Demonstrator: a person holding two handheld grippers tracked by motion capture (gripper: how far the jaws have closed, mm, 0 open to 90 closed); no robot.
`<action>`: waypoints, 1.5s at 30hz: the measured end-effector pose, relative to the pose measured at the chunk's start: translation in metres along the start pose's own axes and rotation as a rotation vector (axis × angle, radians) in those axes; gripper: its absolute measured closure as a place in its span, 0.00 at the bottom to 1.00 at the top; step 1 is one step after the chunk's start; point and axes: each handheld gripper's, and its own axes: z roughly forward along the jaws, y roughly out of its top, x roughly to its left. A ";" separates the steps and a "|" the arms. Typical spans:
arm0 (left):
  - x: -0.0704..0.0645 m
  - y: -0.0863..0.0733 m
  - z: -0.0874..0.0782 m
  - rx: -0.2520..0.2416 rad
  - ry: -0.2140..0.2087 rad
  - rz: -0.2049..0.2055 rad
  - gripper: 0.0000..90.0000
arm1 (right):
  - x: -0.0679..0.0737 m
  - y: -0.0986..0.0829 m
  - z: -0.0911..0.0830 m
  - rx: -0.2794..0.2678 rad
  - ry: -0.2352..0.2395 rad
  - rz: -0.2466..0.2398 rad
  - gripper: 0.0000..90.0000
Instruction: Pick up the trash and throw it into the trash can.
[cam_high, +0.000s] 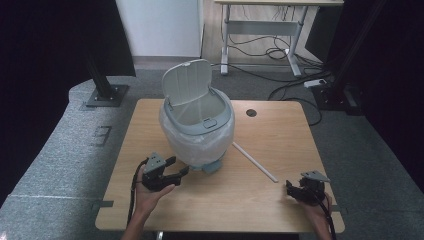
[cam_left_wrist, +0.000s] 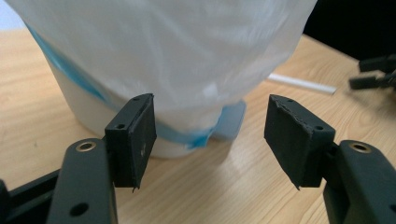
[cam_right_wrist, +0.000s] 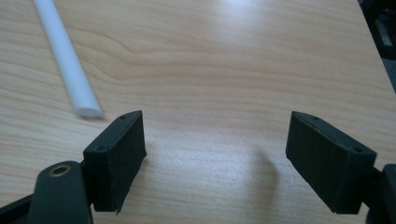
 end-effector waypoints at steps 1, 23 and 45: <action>0.000 -0.001 0.001 0.004 -0.002 -0.001 0.38 | 0.001 0.001 -0.001 -0.007 0.002 0.000 0.23; 0.005 -0.006 0.000 0.010 -0.015 -0.063 0.38 | 0.008 0.011 0.015 0.042 0.055 -0.029 0.32; -0.001 -0.014 0.013 0.060 -0.039 -0.103 0.38 | 0.006 0.016 0.027 -0.012 0.089 0.008 0.46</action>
